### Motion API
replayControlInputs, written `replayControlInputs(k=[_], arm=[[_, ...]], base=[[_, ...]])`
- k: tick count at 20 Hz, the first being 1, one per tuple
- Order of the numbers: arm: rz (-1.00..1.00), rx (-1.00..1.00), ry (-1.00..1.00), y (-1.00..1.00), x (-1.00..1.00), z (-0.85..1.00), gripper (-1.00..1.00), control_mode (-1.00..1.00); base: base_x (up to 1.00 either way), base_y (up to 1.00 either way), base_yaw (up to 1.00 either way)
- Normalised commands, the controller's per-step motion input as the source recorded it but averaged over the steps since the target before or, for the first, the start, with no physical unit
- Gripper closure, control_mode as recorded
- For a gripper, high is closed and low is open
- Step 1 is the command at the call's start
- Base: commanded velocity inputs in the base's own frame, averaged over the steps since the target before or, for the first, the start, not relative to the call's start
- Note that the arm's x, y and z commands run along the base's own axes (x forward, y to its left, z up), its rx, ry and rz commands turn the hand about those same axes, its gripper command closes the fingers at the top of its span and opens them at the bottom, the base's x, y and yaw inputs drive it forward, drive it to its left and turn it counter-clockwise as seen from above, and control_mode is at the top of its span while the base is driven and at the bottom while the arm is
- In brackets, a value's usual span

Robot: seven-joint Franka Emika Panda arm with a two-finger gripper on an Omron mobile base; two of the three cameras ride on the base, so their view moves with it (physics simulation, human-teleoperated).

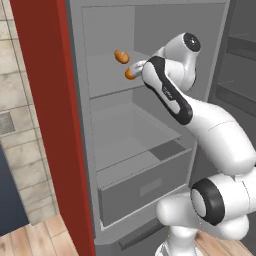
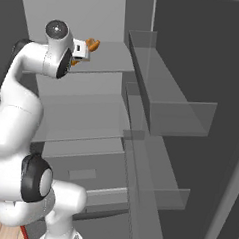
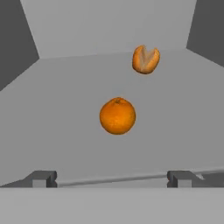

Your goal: Pick up the pear and tangerine from the fridge and place one fruit on each plate on the dining counter.

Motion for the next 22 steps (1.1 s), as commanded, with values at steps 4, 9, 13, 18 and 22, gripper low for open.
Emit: replayControlInputs(k=[4, 9, 13, 18, 22], arm=[[0.03, -0.02, 0.12, 0.26, 0.75, -0.24, -1.0, -1.0], [0.04, 0.0, 0.11, 0.14, 0.76, -0.09, -1.0, -1.0], [0.05, -0.01, 0.02, 0.02, 0.65, -0.09, -1.0, -1.0], [0.01, -0.01, 0.07, 0.17, 0.42, -0.14, -1.0, -1.0], [0.0, -0.01, 0.03, 0.05, 0.01, -0.03, -1.0, -1.0]], base=[[0.0, 0.0, 0.0], [0.0, 0.0, 0.0], [0.0, 0.0, 0.0], [0.0, 0.0, 0.0], [0.0, 0.0, 0.0]])
